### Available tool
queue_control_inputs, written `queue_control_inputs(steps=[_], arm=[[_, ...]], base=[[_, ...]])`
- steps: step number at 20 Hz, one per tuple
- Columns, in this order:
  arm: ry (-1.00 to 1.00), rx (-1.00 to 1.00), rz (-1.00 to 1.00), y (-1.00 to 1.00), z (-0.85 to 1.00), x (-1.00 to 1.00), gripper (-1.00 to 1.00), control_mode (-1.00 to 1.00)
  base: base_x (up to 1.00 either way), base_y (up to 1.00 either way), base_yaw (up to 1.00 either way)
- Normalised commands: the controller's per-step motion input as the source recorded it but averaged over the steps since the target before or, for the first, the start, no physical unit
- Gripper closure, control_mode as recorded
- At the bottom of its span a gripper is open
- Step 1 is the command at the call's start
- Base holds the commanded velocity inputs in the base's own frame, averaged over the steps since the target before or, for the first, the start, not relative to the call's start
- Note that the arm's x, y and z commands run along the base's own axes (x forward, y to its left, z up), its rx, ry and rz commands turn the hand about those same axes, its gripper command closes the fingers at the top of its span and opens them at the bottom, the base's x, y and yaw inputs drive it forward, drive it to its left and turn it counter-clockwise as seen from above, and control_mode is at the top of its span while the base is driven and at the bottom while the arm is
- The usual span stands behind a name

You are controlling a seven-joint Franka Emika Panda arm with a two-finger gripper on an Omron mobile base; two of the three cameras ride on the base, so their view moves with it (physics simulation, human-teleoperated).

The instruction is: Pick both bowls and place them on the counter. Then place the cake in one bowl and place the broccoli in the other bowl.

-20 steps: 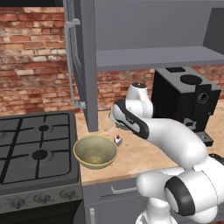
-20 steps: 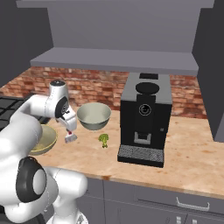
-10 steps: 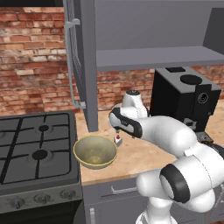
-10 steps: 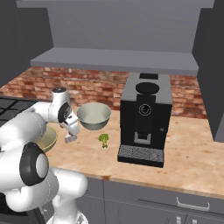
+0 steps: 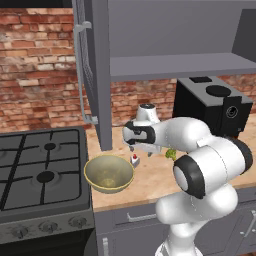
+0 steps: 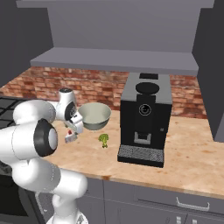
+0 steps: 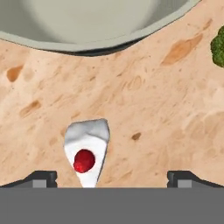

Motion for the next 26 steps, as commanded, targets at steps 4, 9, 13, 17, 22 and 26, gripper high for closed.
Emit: queue_control_inputs(steps=[4,9,13,17,22,26], arm=[[0.08,-0.03,0.0,0.24,-0.21,0.01,-1.0,-1.0],[0.13,-0.01,0.0,0.22,-0.24,0.04,-1.0,-1.0],[0.07,0.0,0.0,0.03,-0.19,0.3,-1.0,-1.0],[0.05,0.0,0.0,0.0,-0.16,0.25,-1.0,-1.0],[0.05,0.0,0.0,0.0,-0.16,0.01,-1.0,-1.0],[0.03,0.0,0.0,0.0,-0.15,-0.02,-1.0,-1.0]], base=[[0.0,0.0,0.0],[0.0,0.0,0.0],[0.0,0.0,0.0],[0.0,0.0,0.0],[0.0,0.0,0.0],[0.0,0.0,0.0]])
